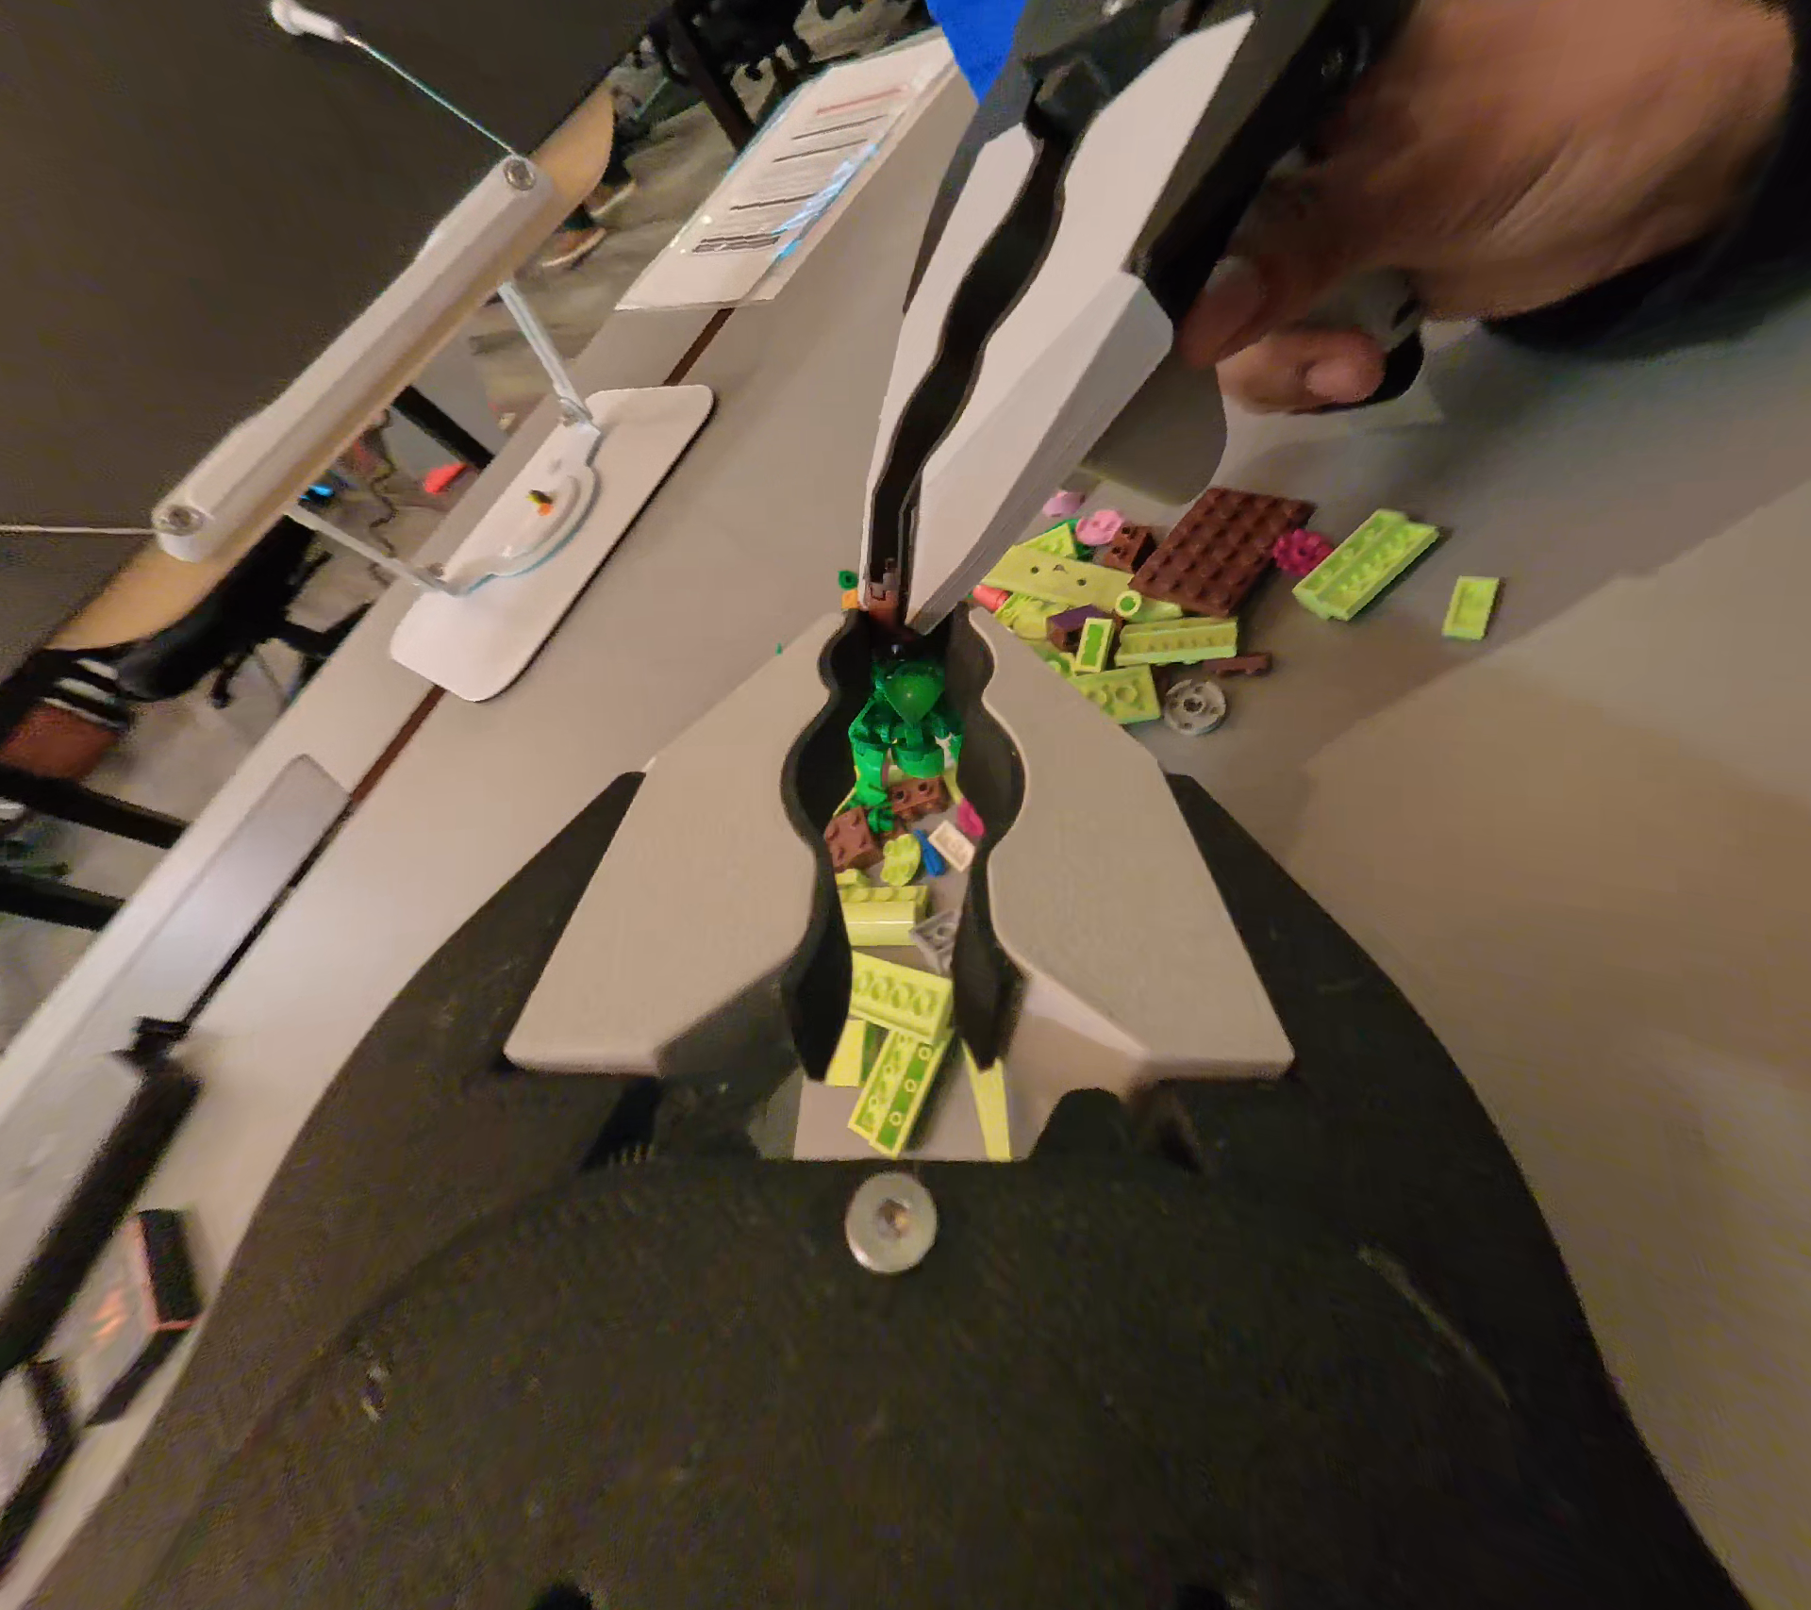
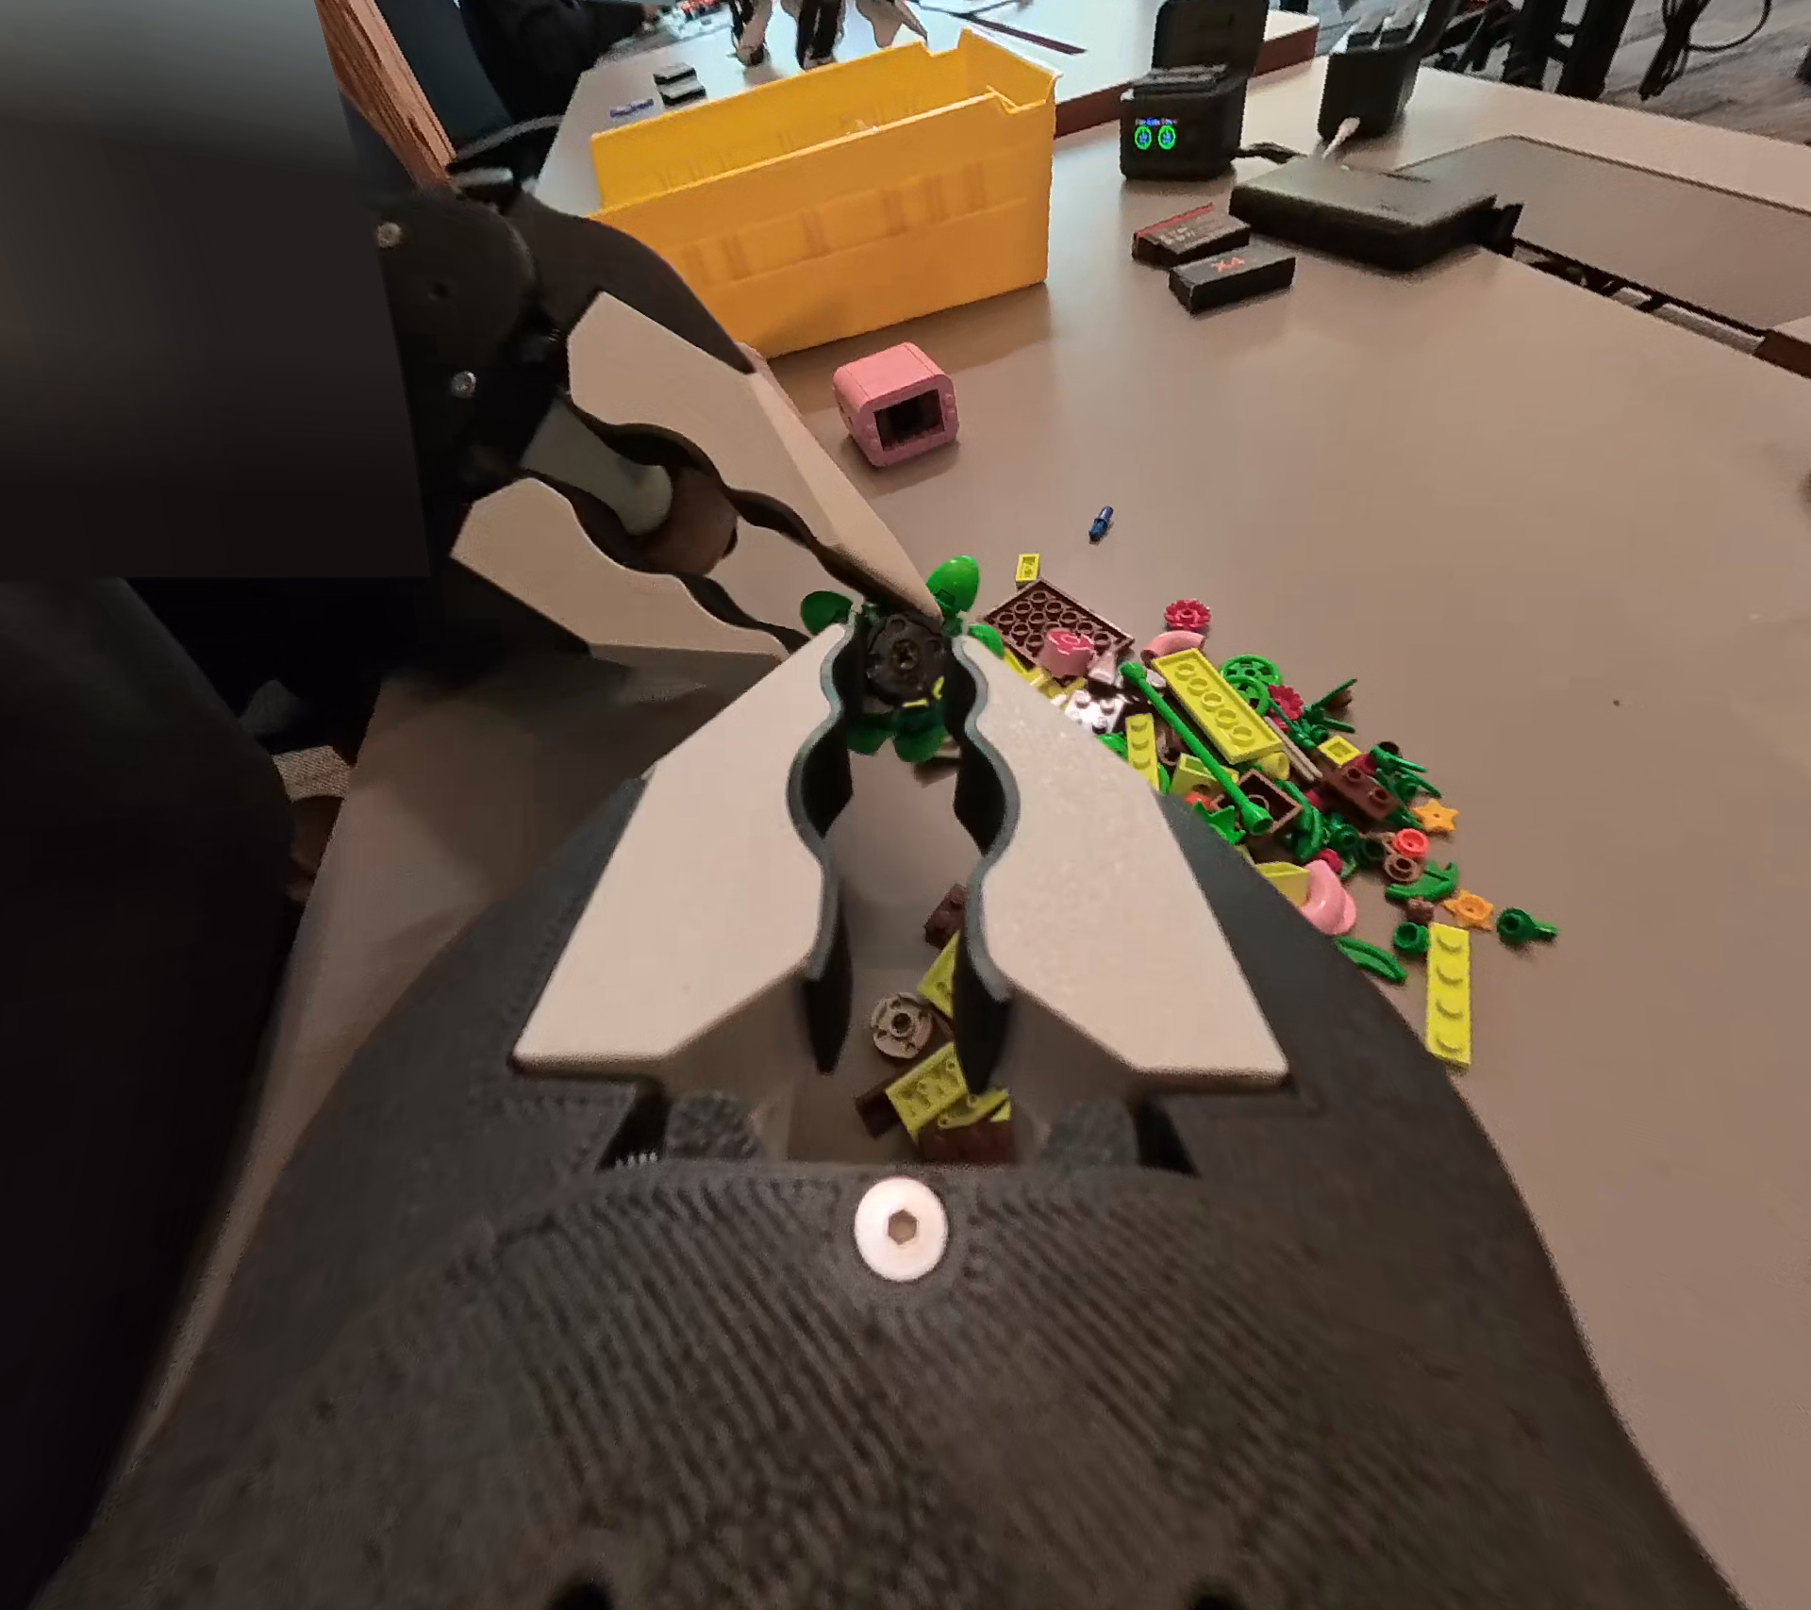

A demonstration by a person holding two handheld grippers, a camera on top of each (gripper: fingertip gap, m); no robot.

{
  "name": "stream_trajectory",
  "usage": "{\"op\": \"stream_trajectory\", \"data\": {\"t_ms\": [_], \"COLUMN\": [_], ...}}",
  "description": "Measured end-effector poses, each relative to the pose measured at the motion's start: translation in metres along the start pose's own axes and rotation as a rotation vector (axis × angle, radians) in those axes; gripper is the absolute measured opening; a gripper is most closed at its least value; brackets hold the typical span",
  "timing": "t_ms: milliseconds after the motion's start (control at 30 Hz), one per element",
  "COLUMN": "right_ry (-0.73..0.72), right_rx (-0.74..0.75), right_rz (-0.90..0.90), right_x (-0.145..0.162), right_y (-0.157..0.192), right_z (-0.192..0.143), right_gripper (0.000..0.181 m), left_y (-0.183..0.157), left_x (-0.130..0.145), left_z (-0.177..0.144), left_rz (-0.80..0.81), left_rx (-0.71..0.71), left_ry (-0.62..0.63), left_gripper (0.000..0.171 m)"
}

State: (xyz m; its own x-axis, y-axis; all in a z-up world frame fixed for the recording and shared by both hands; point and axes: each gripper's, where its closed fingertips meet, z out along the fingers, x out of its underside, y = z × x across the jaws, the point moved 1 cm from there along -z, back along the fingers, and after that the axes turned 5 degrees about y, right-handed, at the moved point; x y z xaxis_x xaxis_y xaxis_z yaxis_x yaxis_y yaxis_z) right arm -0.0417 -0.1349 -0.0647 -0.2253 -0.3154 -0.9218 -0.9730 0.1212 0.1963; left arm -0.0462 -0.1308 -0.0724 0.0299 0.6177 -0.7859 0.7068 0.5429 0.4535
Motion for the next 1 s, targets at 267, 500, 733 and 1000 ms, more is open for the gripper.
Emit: {"op": "stream_trajectory", "data": {"t_ms": [267, 500, 733, 1000], "right_ry": [-0.181, -0.203, -0.187, -0.195], "right_rx": [-0.050, -0.135, -0.123, -0.184], "right_rz": [-0.146, 0.036, 0.089, 0.109], "right_x": [-0.017, -0.016, -0.011, -0.013], "right_y": [0.016, 0.010, 0.001, 0.011], "right_z": [-0.013, -0.009, -0.008, -0.006], "right_gripper": [0.011, 0.012, 0.012, 0.012], "left_y": [-0.004, -0.003, -0.004, -0.012], "left_x": [-0.019, -0.018, -0.012, -0.004], "left_z": [-0.014, -0.015, -0.007, 0.000], "left_rz": [-0.412, -0.514, -0.438, -0.456], "left_rx": [0.307, 0.410, 0.324, 0.376], "left_ry": [-0.156, -0.233, -0.192, -0.167], "left_gripper": [0.013, 0.019, 0.068, 0.049]}}
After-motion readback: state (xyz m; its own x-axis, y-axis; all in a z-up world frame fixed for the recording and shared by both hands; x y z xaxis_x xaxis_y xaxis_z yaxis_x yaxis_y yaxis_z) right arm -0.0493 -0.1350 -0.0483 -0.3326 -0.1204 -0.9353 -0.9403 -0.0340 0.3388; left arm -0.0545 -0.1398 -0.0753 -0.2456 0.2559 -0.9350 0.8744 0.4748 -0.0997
